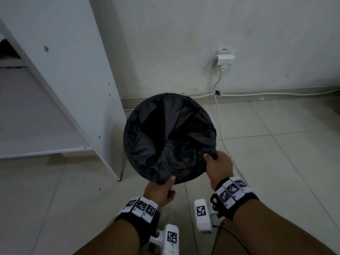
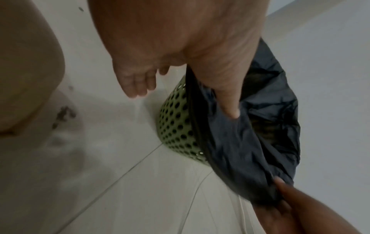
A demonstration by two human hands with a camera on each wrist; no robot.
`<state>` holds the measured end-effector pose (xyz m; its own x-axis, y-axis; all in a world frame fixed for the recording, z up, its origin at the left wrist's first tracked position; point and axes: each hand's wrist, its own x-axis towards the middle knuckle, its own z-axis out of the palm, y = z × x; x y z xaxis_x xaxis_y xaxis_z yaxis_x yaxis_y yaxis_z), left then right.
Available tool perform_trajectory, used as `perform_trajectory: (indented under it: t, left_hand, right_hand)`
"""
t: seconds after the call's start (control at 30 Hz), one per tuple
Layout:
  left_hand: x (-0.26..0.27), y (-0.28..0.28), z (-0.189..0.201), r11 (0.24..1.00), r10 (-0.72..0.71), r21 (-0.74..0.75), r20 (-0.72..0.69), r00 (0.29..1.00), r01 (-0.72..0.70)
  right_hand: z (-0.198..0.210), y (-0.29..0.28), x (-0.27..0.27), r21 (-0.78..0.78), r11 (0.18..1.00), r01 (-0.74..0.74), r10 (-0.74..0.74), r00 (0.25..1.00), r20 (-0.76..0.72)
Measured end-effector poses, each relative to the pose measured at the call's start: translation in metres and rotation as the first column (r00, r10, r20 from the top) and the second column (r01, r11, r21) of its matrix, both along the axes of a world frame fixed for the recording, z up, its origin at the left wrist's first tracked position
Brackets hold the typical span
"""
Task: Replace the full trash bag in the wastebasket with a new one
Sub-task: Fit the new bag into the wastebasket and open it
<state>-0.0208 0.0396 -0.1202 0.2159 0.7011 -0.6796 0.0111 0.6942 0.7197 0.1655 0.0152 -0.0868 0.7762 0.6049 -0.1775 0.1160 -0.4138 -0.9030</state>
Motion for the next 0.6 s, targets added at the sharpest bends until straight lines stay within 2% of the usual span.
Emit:
perform_trajectory:
  t: [0.07, 0.1, 0.17, 0.23, 0.3, 0.43, 0.53, 0.6]
  left_hand:
    - [-0.010, 0.006, -0.002, 0.986, -0.142, 0.061, -0.151, 0.978, 0.153]
    - [-0.017, 0.011, -0.001, 0.980, -0.153, 0.090, -0.237, 0.959, 0.178]
    - [-0.034, 0.027, 0.008, 0.966, -0.036, 0.235, -0.290, 0.956, 0.108]
    - [-0.050, 0.047, 0.022, 0.874, 0.052, 0.482, -0.222, 0.974, 0.064]
    - [-0.061, 0.069, 0.040, 0.756, 0.009, 0.638, -0.236, 0.972, 0.148]
    - [-0.062, 0.106, 0.063, 0.578, -0.045, 0.748, -0.371, 0.927, 0.327]
    - [-0.061, 0.118, 0.069, 0.409, -0.028, 0.759, -0.546, 0.838, 0.508]
    - [-0.064, 0.117, 0.064, 0.375, 0.019, 0.717, -0.640, 0.768, 0.588]
  right_hand:
    - [0.010, 0.003, 0.013, -0.040, 0.996, -0.079, 0.085, 0.983, 0.162]
    - [0.015, 0.007, 0.022, -0.069, 0.989, -0.128, 0.140, 0.965, 0.223]
    - [0.024, 0.015, 0.041, -0.159, 0.963, -0.218, 0.259, 0.913, 0.317]
    - [0.033, 0.023, 0.058, -0.243, 0.932, -0.269, 0.348, 0.851, 0.394]
    - [0.044, 0.032, 0.069, -0.292, 0.899, -0.327, 0.429, 0.793, 0.433]
    - [0.064, 0.049, 0.076, -0.326, 0.834, -0.445, 0.551, 0.710, 0.439]
    - [0.073, 0.060, 0.074, -0.335, 0.814, -0.474, 0.581, 0.667, 0.467]
    - [0.074, 0.064, 0.070, -0.320, 0.830, -0.456, 0.557, 0.683, 0.472]
